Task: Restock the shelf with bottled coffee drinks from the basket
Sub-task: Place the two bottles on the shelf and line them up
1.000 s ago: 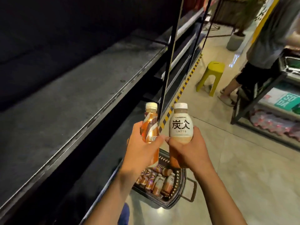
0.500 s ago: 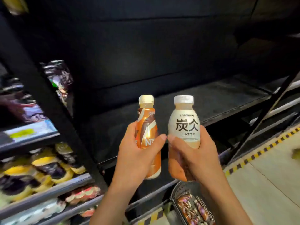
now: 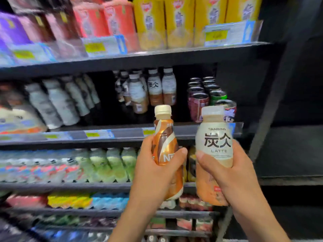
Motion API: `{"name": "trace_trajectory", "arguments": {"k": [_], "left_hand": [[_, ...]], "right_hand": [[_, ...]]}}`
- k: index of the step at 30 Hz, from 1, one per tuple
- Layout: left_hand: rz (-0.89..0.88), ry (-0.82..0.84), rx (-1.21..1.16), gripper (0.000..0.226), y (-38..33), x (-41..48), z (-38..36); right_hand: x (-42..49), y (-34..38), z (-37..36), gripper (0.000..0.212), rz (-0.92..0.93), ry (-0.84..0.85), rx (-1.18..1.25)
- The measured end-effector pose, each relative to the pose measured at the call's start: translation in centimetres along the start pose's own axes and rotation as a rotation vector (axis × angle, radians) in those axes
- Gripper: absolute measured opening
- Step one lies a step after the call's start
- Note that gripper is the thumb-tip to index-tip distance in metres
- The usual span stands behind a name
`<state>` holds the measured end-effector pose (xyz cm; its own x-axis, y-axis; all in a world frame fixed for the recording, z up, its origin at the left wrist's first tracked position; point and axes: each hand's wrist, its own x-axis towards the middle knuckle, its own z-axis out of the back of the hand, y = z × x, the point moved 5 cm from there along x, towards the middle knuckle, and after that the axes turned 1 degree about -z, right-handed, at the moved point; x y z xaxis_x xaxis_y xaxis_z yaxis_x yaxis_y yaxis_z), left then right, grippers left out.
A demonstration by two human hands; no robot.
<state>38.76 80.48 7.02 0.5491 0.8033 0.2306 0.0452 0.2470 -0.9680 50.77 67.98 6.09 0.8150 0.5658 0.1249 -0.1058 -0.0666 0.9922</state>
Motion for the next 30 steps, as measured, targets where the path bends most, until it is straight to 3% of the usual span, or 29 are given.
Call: {"name": "trace_trajectory", "arguments": {"k": [9,13,16,19,22,23,25,27,28,30], "left_hand": [[0.056,-0.065,-0.054,0.031,0.9,5.3,13.3],[0.131,-0.006,-0.074,0.028,1.8,10.2,16.0],[0.234,0.059,-0.248,0.03,2.1,14.6,17.1],[0.231,0.107,-0.253,0.025,2.6,19.0,17.8],[0.246,0.038,-0.219,0.019,4.3,23.3,18.1],[0.248,-0.015,-0.184,0.027,5.4,25.3,18.3],[0.237,-0.099,-0.098,0.064,7.6,29.4,18.6],[0.194,-0.102,0.036,0.077,9.2,32.3,18.9],[0.161,-0.1,0.099,0.067,9.1,32.7,18.9],[0.075,-0.091,0.178,0.053,9.2,33.6,18.8]], "right_hand": [[0.6,1.8,-13.5,0.032,-0.011,0.069,-0.016],[4.3,2.9,-16.0,0.031,-0.038,0.034,-0.078],[7.5,3.8,-17.2,0.027,-0.078,0.065,-0.095],[10.8,3.7,-18.4,0.039,-0.175,0.102,-0.041],[14.2,3.6,-18.8,0.053,-0.234,0.072,-0.065],[15.1,3.5,-19.1,0.046,-0.232,0.05,-0.06],[17.1,3.4,-19.8,0.032,-0.2,0.011,-0.004],[18.8,3.0,-20.6,0.064,-0.175,-0.016,0.028],[20.1,2.5,-20.9,0.083,-0.144,-0.029,0.015],[23.5,0.4,-20.7,0.093,-0.088,-0.049,-0.07]]}}
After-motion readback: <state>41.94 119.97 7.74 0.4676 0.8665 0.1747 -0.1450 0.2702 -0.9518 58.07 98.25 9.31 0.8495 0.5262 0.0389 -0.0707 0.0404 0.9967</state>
